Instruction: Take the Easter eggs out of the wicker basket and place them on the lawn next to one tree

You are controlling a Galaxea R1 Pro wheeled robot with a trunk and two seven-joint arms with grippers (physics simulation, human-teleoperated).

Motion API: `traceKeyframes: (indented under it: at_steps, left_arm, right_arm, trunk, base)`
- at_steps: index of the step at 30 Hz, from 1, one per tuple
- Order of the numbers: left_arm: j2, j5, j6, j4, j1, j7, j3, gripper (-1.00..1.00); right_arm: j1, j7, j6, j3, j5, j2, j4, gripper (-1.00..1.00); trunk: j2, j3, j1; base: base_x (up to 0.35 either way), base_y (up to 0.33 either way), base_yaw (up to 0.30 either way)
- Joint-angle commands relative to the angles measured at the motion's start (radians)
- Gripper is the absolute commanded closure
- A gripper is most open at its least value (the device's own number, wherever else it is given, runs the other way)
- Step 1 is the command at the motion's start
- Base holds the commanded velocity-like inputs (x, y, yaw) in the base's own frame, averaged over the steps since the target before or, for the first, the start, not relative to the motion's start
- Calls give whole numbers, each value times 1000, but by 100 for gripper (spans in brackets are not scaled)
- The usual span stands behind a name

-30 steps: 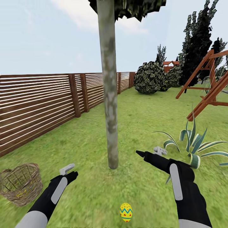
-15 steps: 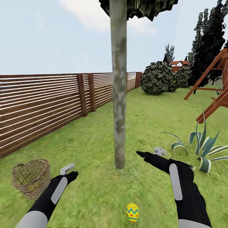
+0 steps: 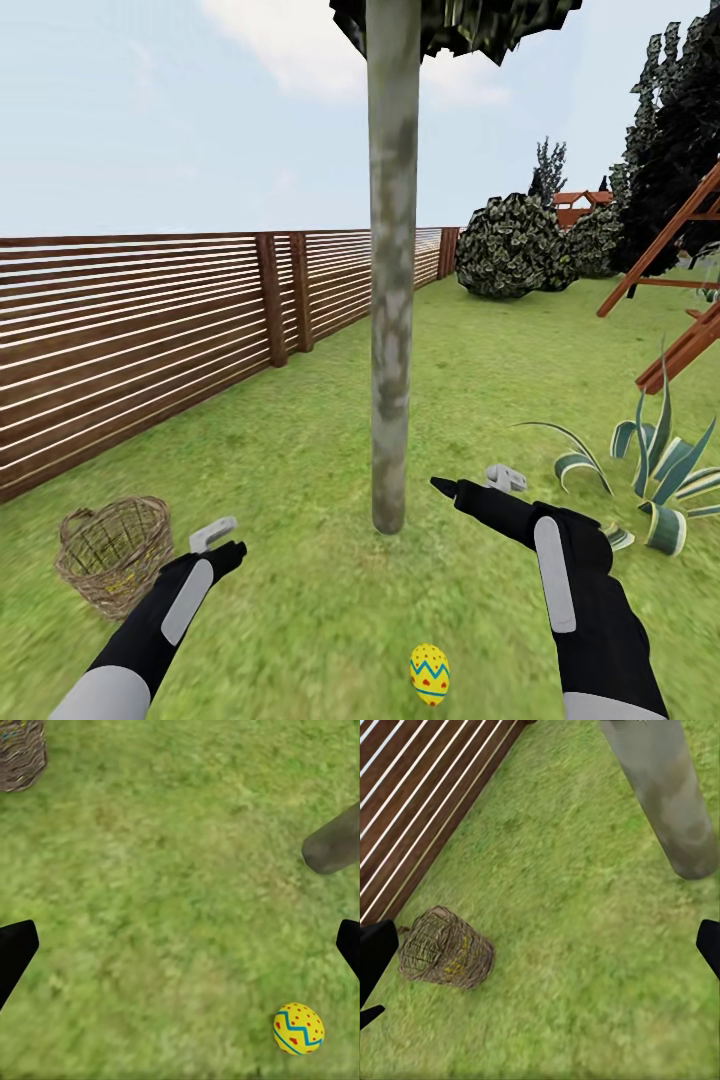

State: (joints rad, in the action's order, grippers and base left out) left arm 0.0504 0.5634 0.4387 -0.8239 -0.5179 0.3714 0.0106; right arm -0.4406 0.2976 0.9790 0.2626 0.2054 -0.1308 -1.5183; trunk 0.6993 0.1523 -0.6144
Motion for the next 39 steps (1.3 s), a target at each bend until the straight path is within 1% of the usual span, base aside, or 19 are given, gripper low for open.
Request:
traceKeyframes:
  at_steps: [1, 20, 26, 34, 37, 39]
  left_arm:
    - [0, 10, 3, -1, -1, 7, -1, -100]
    - [-1, 10, 3, 3, 9, 7, -3, -100]
    - [0, 11, 3, 3, 10, 6, -2, -100]
    - [0, 10, 10, 3, 16, 6, -3, -100]
    - [0, 12, 33, 3, 18, 5, -2, -100]
    - [0, 13, 61, 2, 18, 5, -2, -100]
  right_arm:
    - [-1, 5, 5, 3, -2, -1, -1, -100]
    - [-1, 4, 4, 4, -1, -1, 5, -100]
    - [-1, 2, 4, 4, -1, -2, 7, -100]
    - [-1, -17, 2, 3, 0, -4, 11, -100]
    - [-1, -17, -1, 4, 0, -3, 24, -100]
    - [-1, -18, -3, 6, 0, -2, 30, -100]
  trunk:
    - [1, 2, 0]
    - [1, 2, 0]
    - [1, 2, 0]
    - [1, 2, 0]
    - [1, 2, 0]
    - [1, 2, 0]
  base:
    - [0, 1, 2]
    - [0, 1, 0]
    - [0, 110, 6]
    - [0, 181, 188]
    - [0, 56, 272]
    - [0, 25, 243]
